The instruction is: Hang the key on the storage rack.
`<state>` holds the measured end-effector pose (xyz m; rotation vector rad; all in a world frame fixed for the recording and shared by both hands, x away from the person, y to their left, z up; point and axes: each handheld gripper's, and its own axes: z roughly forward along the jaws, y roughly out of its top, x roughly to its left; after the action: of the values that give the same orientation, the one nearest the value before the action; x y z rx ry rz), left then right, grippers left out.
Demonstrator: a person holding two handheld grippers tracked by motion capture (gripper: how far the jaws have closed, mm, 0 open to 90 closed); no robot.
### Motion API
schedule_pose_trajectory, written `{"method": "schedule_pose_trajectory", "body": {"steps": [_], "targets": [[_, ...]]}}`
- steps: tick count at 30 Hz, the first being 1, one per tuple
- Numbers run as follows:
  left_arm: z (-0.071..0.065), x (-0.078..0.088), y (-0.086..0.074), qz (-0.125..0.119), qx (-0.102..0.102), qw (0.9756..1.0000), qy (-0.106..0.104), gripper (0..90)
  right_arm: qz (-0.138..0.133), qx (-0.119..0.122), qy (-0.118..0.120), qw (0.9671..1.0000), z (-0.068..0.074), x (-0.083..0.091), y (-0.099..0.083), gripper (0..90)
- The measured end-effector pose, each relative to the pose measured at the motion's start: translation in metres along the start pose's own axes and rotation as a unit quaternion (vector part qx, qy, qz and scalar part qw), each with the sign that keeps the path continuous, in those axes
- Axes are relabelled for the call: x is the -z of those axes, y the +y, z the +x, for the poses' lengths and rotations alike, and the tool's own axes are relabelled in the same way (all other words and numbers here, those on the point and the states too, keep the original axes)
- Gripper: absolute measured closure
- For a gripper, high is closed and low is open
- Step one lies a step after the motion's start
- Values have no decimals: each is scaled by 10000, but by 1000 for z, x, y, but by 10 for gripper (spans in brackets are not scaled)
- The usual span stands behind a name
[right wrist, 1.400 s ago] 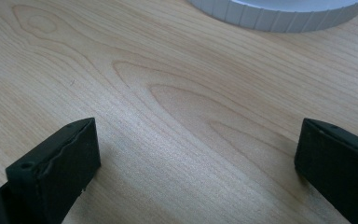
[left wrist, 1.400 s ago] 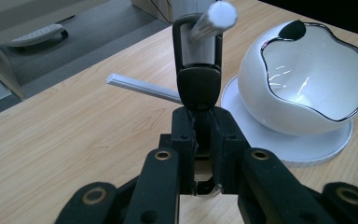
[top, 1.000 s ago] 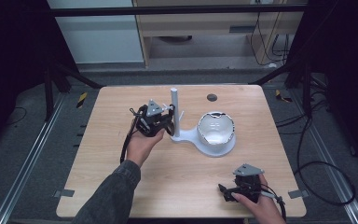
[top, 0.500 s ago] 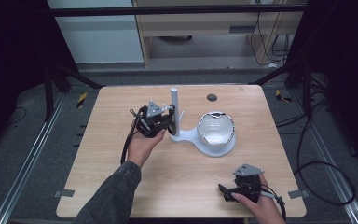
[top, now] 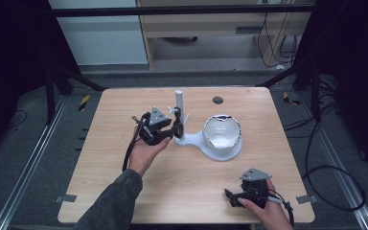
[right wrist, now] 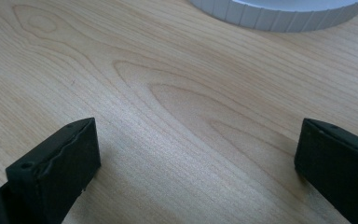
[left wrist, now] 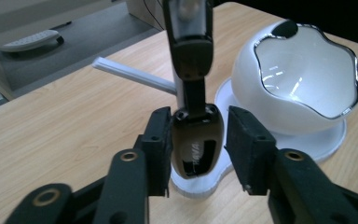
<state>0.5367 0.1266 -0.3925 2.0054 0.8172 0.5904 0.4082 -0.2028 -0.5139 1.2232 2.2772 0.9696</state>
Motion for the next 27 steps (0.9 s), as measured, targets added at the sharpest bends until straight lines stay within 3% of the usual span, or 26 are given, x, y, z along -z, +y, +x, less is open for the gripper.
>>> {"method": "schedule_pose_trajectory", "body": {"steps": [8, 12, 19, 22, 27], "targets": [[-7, 4, -4, 142, -23, 9999, -42, 271, 1, -3, -2, 10000, 0, 0, 0, 4], [-10, 7, -5, 233, -10, 9997, -109, 190, 1, -3, -2, 10000, 0, 0, 0, 4], [-19, 17, -10, 356, 10, 9984, -432, 119, 1, -6, -5, 10000, 0, 0, 0, 4], [-22, 24, -16, 427, -74, 9973, -586, 90, 1, -7, -5, 10000, 0, 0, 0, 4], [-21, 34, -25, 521, -193, 9962, -673, 61, 1, -6, -6, 10000, 0, 0, 0, 4]]}}
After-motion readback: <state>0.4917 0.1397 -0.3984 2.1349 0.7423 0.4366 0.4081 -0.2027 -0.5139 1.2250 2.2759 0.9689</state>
